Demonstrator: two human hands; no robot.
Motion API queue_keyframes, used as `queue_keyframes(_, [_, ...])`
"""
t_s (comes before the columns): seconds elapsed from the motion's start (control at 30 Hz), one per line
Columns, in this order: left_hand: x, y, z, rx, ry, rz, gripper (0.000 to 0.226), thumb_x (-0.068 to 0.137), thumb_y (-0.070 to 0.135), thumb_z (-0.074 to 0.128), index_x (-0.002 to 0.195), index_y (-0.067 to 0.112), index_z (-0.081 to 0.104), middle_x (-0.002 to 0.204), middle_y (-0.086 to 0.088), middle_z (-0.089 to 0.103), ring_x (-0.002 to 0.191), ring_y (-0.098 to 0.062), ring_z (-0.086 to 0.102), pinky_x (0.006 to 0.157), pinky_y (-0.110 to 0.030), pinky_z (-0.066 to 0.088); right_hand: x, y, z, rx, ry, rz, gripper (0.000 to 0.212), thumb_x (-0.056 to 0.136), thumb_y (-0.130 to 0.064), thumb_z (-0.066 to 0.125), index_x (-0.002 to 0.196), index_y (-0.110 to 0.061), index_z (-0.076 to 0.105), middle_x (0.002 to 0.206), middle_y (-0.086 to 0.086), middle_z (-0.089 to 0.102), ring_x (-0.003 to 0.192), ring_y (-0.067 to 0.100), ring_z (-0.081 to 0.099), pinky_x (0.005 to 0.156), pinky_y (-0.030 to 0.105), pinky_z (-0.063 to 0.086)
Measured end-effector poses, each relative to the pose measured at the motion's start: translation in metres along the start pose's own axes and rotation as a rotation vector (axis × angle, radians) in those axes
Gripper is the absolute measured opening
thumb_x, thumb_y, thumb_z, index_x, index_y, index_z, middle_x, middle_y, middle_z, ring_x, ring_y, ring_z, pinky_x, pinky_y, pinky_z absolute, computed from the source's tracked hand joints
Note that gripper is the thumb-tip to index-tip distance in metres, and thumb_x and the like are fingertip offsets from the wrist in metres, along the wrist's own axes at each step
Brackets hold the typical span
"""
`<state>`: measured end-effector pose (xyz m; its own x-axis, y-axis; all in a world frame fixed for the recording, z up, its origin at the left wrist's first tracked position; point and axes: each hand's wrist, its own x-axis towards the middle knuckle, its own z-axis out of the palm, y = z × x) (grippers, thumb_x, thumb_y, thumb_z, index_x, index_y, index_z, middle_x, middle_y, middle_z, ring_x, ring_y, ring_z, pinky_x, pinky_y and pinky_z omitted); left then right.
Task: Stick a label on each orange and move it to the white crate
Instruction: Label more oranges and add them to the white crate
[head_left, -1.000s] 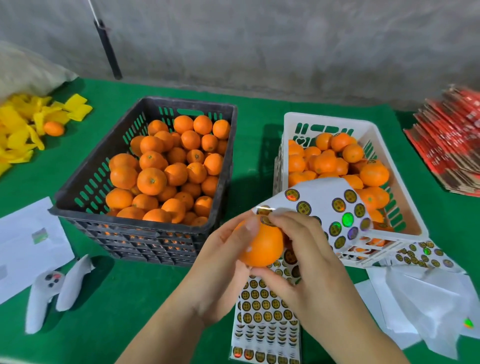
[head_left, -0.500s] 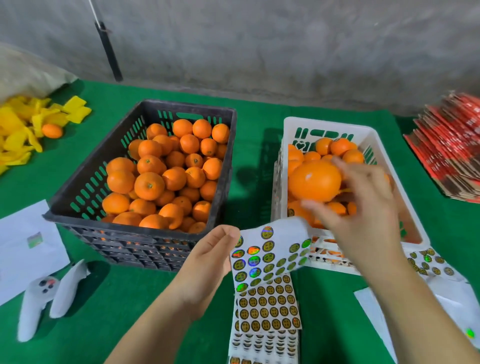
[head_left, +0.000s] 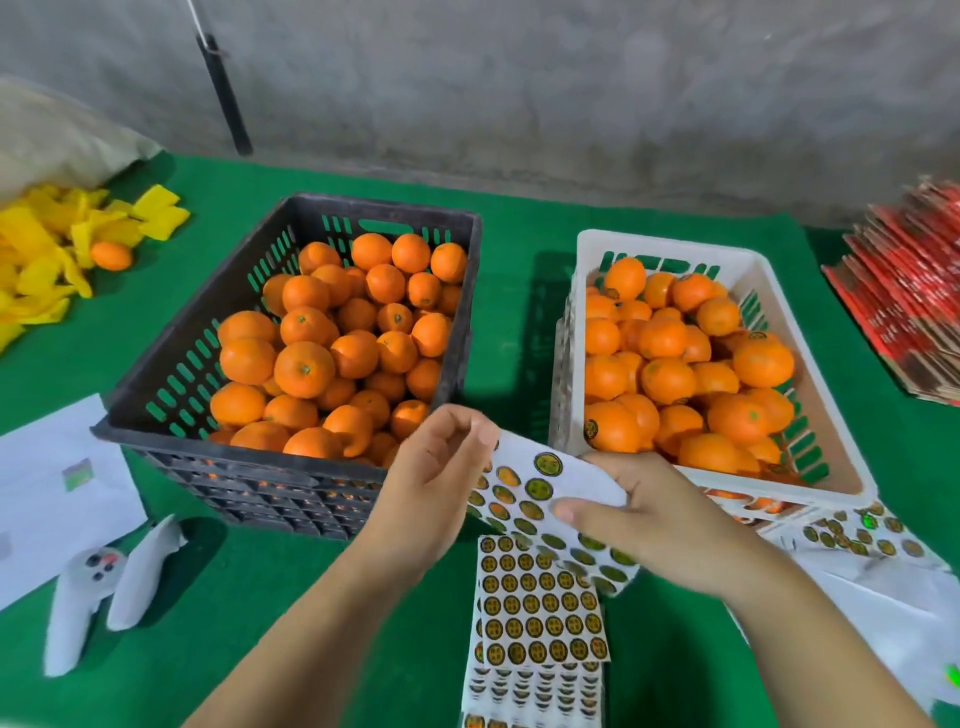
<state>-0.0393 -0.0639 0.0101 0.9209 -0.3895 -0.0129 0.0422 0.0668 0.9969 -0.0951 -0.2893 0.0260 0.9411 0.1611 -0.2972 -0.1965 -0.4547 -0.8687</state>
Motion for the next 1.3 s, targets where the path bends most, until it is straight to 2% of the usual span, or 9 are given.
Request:
queue_keyframes(0.17, [0.067, 0.007, -0.051, 0.261, -0.111, 0.169, 0.018, 0.106, 0.033, 0.055, 0.112, 0.018, 0.063, 0.107, 0.005, 0.071, 0.102, -0.010, 0.067, 0.086, -0.026, 0.054, -0.011, -0.006, 0.009, 0.117, 0.275, -0.149, 0.018, 0.103, -0.028, 0.064, 0.112, -0.029, 0.079, 0.100, 0.004, 0.081, 0.091, 0.030, 0.075, 0.079, 0.054, 0.062])
queue_keyframes(0.3, [0.141, -0.011, -0.110, 1.265, 0.106, -0.012, 0.037, 0.099, 0.027, 0.057, 0.134, 0.033, 0.051, 0.137, -0.002, 0.054, 0.130, -0.028, 0.051, 0.104, -0.046, 0.044, -0.020, -0.012, 0.013, 0.329, 0.282, -0.231, 0.026, 0.101, -0.031, 0.066, 0.124, -0.039, 0.076, 0.117, -0.007, 0.080, 0.102, 0.011, 0.077, 0.078, 0.020, 0.060])
queue_keyframes(0.43, [0.153, -0.026, -0.148, 1.828, -0.110, -0.575, 0.102, 0.089, 0.016, 0.068, 0.160, 0.046, 0.001, 0.168, -0.008, 0.006, 0.153, -0.042, 0.002, 0.113, -0.066, 0.025, -0.024, -0.010, 0.019, 0.369, 0.250, -0.187, 0.034, 0.095, -0.046, 0.069, 0.129, -0.039, 0.073, 0.124, -0.006, 0.077, 0.112, 0.018, 0.075, 0.093, 0.034, 0.062])
queue_keyframes(0.63, [0.138, -0.029, -0.153, 2.071, -0.143, -0.402, 0.099, 0.093, 0.033, 0.071, 0.160, 0.045, -0.002, 0.157, -0.013, 0.027, 0.142, -0.044, 0.022, 0.093, -0.056, 0.045, -0.035, 0.011, 0.030, 0.663, 0.273, -0.054, 0.071, 0.070, -0.059, 0.090, 0.133, -0.031, 0.072, 0.129, 0.007, 0.075, 0.117, 0.034, 0.073, 0.103, 0.064, 0.052])
queue_keyframes(0.77, [0.133, 0.017, -0.162, 1.782, -0.043, -0.392, 0.064, 0.083, 0.054, 0.072, 0.135, 0.022, 0.053, 0.111, -0.004, 0.062, 0.102, -0.028, 0.060, 0.088, -0.045, 0.053, -0.039, 0.017, 0.035, 0.678, 0.342, -0.035, 0.068, 0.071, -0.057, 0.088, 0.133, -0.032, 0.072, 0.130, 0.005, 0.075, 0.119, 0.031, 0.073, 0.107, 0.064, 0.049])
queue_keyframes(0.87, [0.095, 0.050, -0.143, 0.986, 0.113, -0.305, 0.054, 0.067, 0.078, 0.075, 0.103, 0.039, 0.071, 0.089, 0.009, 0.071, 0.080, -0.012, 0.068, 0.064, -0.026, 0.059, -0.041, 0.015, 0.034, 0.651, 0.329, -0.054, 0.069, 0.075, -0.060, 0.086, 0.135, -0.032, 0.070, 0.132, 0.003, 0.074, 0.122, 0.031, 0.071, 0.110, 0.065, 0.045])
queue_keyframes(0.97, [0.046, 0.061, -0.089, 0.128, 0.088, -0.263, 0.065, 0.050, 0.088, 0.080, 0.101, 0.048, 0.075, 0.108, 0.013, 0.077, 0.096, -0.006, 0.075, 0.070, -0.024, 0.063, -0.043, 0.015, 0.032, 0.655, 0.352, -0.066, 0.056, 0.083, -0.047, 0.079, 0.135, -0.030, 0.070, 0.130, 0.006, 0.075, 0.119, 0.033, 0.072, 0.107, 0.065, 0.048])
queue_keyframes(1.13, [0.005, 0.041, -0.031, -0.646, 0.003, -0.447, 0.111, 0.038, 0.065, 0.097, 0.136, 0.025, 0.060, 0.124, -0.013, 0.073, 0.096, -0.032, 0.076, 0.077, -0.044, 0.060, -0.051, 0.007, 0.029, 0.632, 0.354, -0.080, 0.043, 0.091, -0.036, 0.078, 0.133, -0.032, 0.071, 0.129, 0.005, 0.076, 0.117, 0.032, 0.073, 0.104, 0.060, 0.052])
queue_keyframes(1.3, [-0.014, 0.036, -0.022, -0.639, -0.268, -0.423, 0.102, 0.050, 0.069, 0.091, 0.132, 0.015, 0.064, 0.138, -0.011, 0.068, 0.127, -0.034, 0.064, 0.108, -0.055, 0.049, -0.065, -0.003, 0.022, 0.378, 0.372, -0.147, 0.034, 0.090, -0.036, 0.067, 0.122, -0.042, 0.076, 0.116, -0.006, 0.080, 0.103, 0.017, 0.078, 0.080, 0.024, 0.062])
